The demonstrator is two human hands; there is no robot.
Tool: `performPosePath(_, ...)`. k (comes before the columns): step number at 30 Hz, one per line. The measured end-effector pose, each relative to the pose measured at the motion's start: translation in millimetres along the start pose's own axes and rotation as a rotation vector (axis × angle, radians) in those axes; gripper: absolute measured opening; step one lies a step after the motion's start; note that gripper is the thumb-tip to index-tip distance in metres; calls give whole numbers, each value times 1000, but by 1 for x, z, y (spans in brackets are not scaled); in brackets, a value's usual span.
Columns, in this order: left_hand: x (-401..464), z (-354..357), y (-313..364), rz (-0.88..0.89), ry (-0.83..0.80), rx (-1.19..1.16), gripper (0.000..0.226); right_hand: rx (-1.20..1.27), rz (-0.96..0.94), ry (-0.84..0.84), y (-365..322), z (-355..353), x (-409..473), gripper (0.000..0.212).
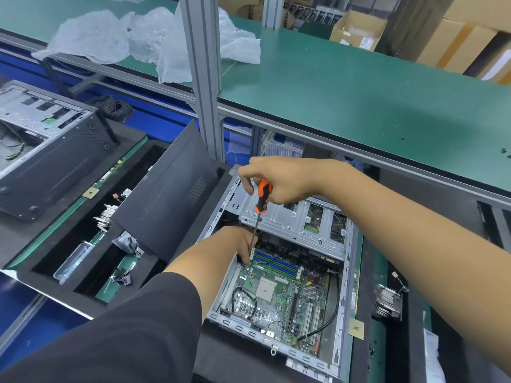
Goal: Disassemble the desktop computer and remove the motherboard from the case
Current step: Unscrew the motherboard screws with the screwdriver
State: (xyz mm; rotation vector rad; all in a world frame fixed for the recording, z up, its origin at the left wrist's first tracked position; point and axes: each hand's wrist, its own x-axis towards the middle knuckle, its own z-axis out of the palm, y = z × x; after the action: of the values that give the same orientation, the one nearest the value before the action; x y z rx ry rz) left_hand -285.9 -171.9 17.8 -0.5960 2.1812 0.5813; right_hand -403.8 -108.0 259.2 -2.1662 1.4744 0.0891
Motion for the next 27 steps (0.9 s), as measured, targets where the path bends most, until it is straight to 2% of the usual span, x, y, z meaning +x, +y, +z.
performPosePath(4,-2,0,2,-8,-10,-6,32,-263,83,62,4,0,0,12)
performPosePath(6,-1,0,2,-3,-11,-18,36,-233,83,58,6,-1,1,6)
performPosePath(10,0,0,2,-7,-3,-2,34,15,12,-16,0,-4,-1,36)
performPosePath(13,1,1,3,1,2,-6,32,0,52,27,0,1,-2,22)
performPosePath(15,0,1,3,2,4,-18,34,-194,67,87,0,3,-1,13)
performPosePath(17,-3,1,4,2,8,-7,32,-274,48,105,0,3,-1,9)
performPosePath(22,-2,0,4,1,18,-11,32,51,2,51,-1,2,-6,34)
performPosePath(27,-2,1,5,-1,20,-5,38,-41,29,83,2,3,-5,26)
